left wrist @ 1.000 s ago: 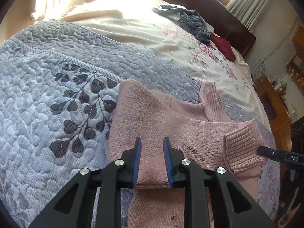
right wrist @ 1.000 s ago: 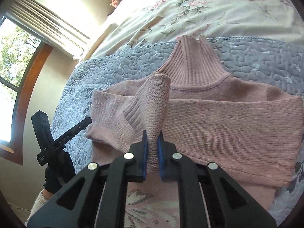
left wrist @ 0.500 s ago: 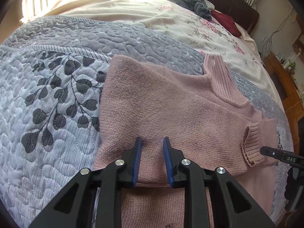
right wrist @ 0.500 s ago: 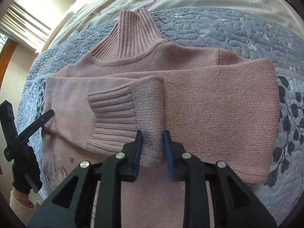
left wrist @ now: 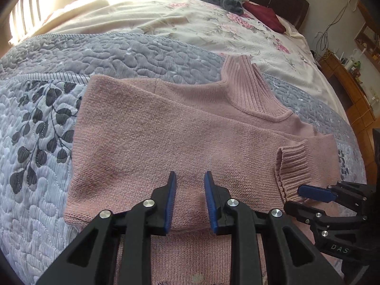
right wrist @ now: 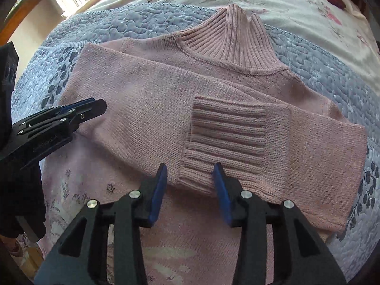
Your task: Fold small clothes
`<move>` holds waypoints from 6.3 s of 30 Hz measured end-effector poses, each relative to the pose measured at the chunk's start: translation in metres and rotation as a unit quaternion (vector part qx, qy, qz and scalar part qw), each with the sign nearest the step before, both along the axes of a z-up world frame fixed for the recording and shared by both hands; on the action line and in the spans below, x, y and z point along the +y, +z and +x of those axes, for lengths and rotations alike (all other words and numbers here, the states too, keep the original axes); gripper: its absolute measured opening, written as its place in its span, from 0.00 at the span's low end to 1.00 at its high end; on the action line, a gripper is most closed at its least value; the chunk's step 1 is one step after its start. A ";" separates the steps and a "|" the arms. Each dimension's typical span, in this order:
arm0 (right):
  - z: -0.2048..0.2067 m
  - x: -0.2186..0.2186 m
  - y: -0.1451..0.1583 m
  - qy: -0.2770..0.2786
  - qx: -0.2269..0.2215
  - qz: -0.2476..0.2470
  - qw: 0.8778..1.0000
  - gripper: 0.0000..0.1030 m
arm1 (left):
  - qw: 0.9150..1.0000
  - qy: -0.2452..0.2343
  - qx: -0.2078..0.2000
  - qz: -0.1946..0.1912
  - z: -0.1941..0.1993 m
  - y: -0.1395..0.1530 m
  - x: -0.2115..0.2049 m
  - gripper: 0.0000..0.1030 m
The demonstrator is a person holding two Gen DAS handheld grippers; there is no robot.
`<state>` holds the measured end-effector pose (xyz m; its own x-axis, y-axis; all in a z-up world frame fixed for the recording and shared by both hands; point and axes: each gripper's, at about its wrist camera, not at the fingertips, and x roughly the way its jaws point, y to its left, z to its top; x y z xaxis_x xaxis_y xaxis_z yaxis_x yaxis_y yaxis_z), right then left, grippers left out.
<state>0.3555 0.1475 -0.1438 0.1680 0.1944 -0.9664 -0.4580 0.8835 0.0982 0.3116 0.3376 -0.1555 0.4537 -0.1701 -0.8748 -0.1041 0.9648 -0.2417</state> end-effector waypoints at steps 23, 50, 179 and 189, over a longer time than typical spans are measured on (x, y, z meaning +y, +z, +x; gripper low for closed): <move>0.018 -0.206 0.022 -0.196 0.026 0.103 0.975 0.12 | 1.000 0.006 -0.006 -0.001 -0.002 -0.013 0.003 0.23; 0.024 -0.193 -0.005 -0.130 0.028 0.061 0.989 0.13 | 0.999 -0.049 0.002 -0.008 0.017 -0.012 -0.032 0.30; -0.355 -0.258 0.034 -0.200 0.018 0.157 0.967 0.45 | 0.999 0.049 0.018 -0.017 -0.380 0.040 0.047 0.58; -0.356 -0.260 0.006 -0.208 0.044 0.145 0.966 0.49 | 0.997 0.041 0.049 -0.045 -0.373 0.014 0.036 0.59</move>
<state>-0.0006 -0.1129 -0.1382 0.2098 0.3924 -0.8956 -0.0483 0.9190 0.3913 -0.0612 0.3740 -0.1417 0.3824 -0.2164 -0.8983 -0.2086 0.9269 -0.3121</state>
